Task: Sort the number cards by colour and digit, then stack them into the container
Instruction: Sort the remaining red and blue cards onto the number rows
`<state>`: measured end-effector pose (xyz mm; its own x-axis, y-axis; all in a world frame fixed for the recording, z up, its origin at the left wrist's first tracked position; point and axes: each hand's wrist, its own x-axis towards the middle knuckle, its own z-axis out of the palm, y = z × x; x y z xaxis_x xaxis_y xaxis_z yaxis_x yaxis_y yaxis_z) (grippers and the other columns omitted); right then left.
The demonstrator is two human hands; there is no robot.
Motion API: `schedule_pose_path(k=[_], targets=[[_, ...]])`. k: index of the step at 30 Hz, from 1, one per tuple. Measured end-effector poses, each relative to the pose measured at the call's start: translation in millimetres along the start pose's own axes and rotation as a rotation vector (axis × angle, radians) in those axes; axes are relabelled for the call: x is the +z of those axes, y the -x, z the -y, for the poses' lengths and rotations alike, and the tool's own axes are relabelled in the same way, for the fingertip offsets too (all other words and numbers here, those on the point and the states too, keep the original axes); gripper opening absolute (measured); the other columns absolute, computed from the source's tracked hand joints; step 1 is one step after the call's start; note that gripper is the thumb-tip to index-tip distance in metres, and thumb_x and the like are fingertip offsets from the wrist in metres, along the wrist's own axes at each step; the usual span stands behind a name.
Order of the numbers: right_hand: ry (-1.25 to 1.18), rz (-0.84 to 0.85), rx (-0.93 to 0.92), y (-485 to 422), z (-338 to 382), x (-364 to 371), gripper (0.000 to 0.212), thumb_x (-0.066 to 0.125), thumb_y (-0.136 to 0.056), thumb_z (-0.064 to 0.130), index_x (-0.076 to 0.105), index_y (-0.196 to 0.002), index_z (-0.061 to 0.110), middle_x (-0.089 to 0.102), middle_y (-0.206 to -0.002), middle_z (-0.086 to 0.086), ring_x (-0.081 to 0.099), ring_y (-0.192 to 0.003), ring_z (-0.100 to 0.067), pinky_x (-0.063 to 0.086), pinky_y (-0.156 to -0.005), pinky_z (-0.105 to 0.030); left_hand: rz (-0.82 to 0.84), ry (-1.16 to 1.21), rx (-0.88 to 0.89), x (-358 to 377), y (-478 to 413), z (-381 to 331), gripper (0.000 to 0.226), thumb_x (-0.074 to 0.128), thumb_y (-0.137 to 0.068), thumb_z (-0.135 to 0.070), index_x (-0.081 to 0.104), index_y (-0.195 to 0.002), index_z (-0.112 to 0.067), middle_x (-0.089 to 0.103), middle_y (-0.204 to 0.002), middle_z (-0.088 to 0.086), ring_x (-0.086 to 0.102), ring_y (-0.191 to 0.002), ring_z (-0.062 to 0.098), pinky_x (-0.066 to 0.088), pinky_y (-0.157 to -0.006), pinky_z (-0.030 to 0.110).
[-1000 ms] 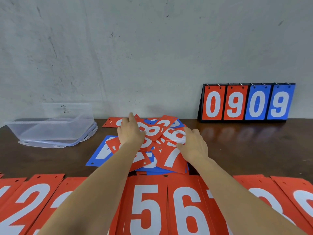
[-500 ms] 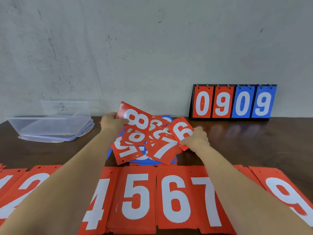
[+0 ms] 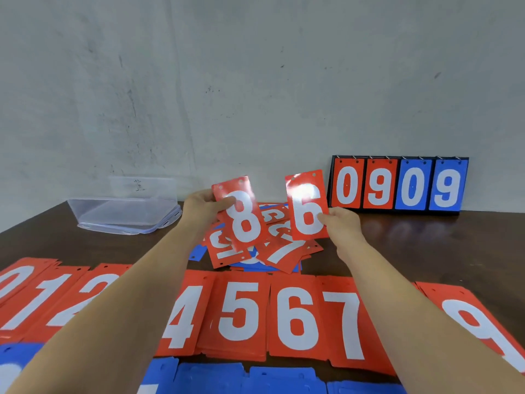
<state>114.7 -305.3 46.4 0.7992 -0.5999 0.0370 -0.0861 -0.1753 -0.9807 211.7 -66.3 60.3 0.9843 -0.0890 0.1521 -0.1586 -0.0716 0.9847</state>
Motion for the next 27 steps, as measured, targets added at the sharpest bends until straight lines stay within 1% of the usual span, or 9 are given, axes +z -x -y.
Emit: schedule_pose_path(k=[3, 6, 9, 12, 14, 17, 22, 25, 27], targets=[[-0.098, 0.096, 0.004, 15.1, 11.2, 4.2, 0.007, 0.057, -0.097, 0.023, 0.057, -0.101, 0.018, 0.057, -0.094, 0.006, 0.053, -0.079, -0.008, 0.043, -0.072, -0.024, -0.032, -0.029, 0.028, -8.1, 8.7, -5.8, 0.020, 0.078, -0.079, -0.011, 0.071, -0.095, -0.002, 0.074, -0.084, 0.014, 0.070, -0.068, 0.025, 0.059, -0.068, 0.039], [-0.159, 0.167, 0.040, 28.9, 19.4, 10.3, 0.010, 0.060, -0.095, 0.028, 0.059, -0.100, 0.019, 0.062, -0.095, 0.004, 0.060, -0.086, -0.014, 0.048, -0.077, -0.030, -0.045, -0.016, 0.040, -15.7, 19.3, -11.9, 0.020, 0.079, -0.079, -0.012, 0.071, -0.092, 0.000, 0.073, -0.085, 0.022, 0.070, -0.073, 0.031, 0.059, -0.074, 0.048], [-0.229, 0.245, 0.065, 42.6, 25.0, 18.4, 0.010, 0.064, -0.092, 0.028, 0.066, -0.095, 0.019, 0.071, -0.097, -0.002, 0.068, -0.088, -0.019, 0.056, -0.075, -0.032, -0.044, 0.021, 0.027, -19.5, 30.1, -16.0, 0.015, 0.073, -0.085, -0.013, 0.071, -0.094, 0.000, 0.074, -0.072, 0.006, 0.070, -0.058, 0.016, 0.059, -0.058, 0.030], [-0.240, 0.310, 0.045, 61.7, 31.8, 28.1, 0.010, 0.064, -0.092, 0.025, 0.068, -0.094, 0.017, 0.072, -0.090, -0.002, 0.069, -0.078, -0.015, 0.055, -0.063, -0.027, -0.014, -0.005, 0.008, -21.6, 43.9, -19.3, 0.013, 0.064, -0.093, -0.014, 0.069, -0.093, -0.002, 0.066, -0.054, -0.003, 0.052, -0.038, 0.004, 0.044, -0.041, 0.016], [-0.228, 0.330, 0.038, 74.9, 34.8, 33.5, 0.014, 0.065, -0.091, 0.023, 0.068, -0.101, 0.014, 0.072, -0.094, -0.003, 0.068, -0.077, -0.013, 0.049, -0.056, -0.022, 0.052, -0.005, -0.008, -25.4, 53.4, -21.4, 0.015, 0.061, -0.095, -0.017, 0.070, -0.089, -0.005, 0.067, -0.058, -0.003, 0.055, -0.044, 0.006, 0.047, -0.044, 0.017], [-0.168, 0.332, 0.039, 95.8, 39.2, 39.2, 0.029, 0.066, -0.091, 0.026, 0.065, -0.116, 0.012, 0.070, -0.110, -0.003, 0.065, -0.090, -0.014, 0.045, -0.059, -0.022, 0.165, 0.014, -0.032, -32.6, 69.2, -26.9, 0.022, 0.056, -0.098, -0.023, 0.069, -0.088, -0.009, 0.070, -0.071, 0.001, 0.061, -0.063, 0.014, 0.055, -0.057, 0.024], [-0.128, 0.261, 0.034, 128.6, 42.8, 42.4, 0.027, 0.068, -0.089, 0.029, 0.065, -0.112, 0.015, 0.069, -0.115, -0.004, 0.066, -0.101, -0.020, 0.055, -0.083, -0.033, 0.286, 0.134, -0.099, -43.6, 95.1, -40.3, 0.034, 0.042, -0.103, -0.031, 0.066, -0.099, -0.007, 0.068, -0.084, 0.009, 0.062, -0.070, 0.020, 0.050, -0.051, 0.026], [-0.202, 0.160, 0.029, 147.1, 45.2, 41.7, 0.016, 0.072, -0.086, 0.023, 0.065, -0.099, 0.017, 0.069, -0.114, -0.007, 0.067, -0.099, -0.023, 0.055, -0.091, -0.041, 0.310, 0.182, -0.127, -48.3, 108.5, -45.2, 0.040, 0.052, -0.096, -0.044, 0.064, -0.111, -0.008, 0.072, -0.096, 0.010, 0.068, -0.076, 0.020, 0.054, -0.056, 0.027], [-0.248, 0.114, 0.024, 161.2, 46.1, 40.4, 0.022, 0.073, -0.084, 0.018, 0.068, -0.104, 0.013, 0.069, -0.111, -0.009, 0.068, -0.098, -0.026, 0.056, -0.089, -0.042, 0.336, 0.075, -0.059, -50.8, 119.6, -44.1, 0.032, 0.068, -0.089, -0.033, 0.066, -0.111, -0.010, 0.073, -0.103, 0.010, 0.070, -0.079, 0.017, 0.057, -0.060, 0.026]])
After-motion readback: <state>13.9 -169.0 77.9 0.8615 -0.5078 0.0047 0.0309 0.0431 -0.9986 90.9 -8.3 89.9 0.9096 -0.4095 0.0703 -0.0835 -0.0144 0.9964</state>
